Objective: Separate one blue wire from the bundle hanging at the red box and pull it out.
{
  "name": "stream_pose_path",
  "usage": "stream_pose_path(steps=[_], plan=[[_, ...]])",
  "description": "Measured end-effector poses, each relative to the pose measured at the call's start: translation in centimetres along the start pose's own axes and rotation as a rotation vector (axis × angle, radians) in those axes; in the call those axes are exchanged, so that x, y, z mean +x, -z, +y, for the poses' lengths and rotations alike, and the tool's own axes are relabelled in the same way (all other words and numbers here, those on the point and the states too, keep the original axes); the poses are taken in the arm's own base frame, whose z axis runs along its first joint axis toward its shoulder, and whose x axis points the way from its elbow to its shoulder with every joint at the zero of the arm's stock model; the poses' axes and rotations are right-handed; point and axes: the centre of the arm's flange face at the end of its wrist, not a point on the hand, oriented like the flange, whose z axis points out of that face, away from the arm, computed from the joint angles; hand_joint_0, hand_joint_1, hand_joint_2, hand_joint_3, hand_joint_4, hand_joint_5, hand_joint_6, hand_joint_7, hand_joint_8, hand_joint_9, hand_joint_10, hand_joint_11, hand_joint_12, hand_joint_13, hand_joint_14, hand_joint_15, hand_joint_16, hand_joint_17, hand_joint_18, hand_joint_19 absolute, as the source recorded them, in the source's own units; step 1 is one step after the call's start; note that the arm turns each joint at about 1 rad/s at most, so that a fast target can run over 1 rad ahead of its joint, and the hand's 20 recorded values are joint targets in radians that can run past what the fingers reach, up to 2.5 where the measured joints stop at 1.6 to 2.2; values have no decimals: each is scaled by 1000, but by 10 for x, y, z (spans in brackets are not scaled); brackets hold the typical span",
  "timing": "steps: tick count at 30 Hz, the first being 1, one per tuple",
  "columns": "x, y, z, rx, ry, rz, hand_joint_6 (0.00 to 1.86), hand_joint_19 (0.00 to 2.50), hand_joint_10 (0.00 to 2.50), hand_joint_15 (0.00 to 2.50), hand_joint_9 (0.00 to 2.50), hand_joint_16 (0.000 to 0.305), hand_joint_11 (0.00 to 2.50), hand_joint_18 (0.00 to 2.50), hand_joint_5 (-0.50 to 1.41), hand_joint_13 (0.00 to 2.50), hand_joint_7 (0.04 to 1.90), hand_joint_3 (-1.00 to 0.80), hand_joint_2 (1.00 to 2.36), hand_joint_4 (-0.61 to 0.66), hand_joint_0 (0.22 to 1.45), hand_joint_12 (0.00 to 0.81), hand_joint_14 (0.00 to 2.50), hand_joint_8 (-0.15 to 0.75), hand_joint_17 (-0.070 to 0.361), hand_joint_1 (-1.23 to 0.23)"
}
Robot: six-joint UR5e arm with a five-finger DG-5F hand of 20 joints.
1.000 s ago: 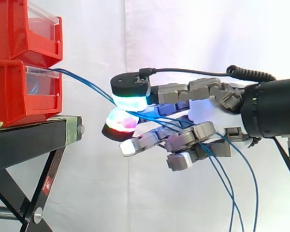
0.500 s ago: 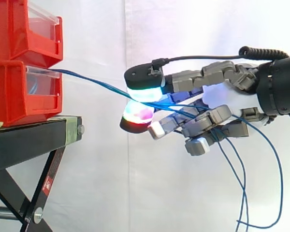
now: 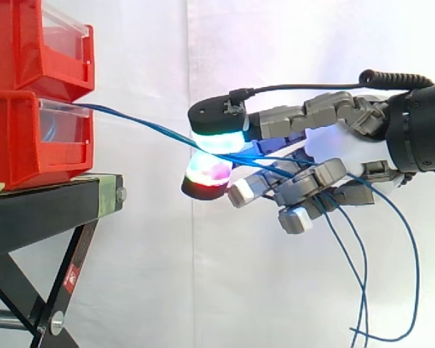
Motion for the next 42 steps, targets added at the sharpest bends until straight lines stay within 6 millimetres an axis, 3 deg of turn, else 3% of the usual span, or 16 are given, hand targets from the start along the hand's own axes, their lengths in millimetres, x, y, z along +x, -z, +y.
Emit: stream_pose_path(steps=[20,32,42], plan=[[-11,9,20,-12,26,-3,791,1266,14,1353,976,42,1332,983,-191,1127,1042,-162,1027,173,662,322,1748,319,95,-814],[-13,11,22,-8,38,-2,824,1269,12,1345,957,42,1333,977,-206,1119,1029,-190,1027,186,677,317,1752,322,94,-858],[-12,10,22,-10,37,0,822,1285,11,1290,973,42,1319,975,-207,1109,1055,-254,1021,216,614,326,1823,332,94,-743]])
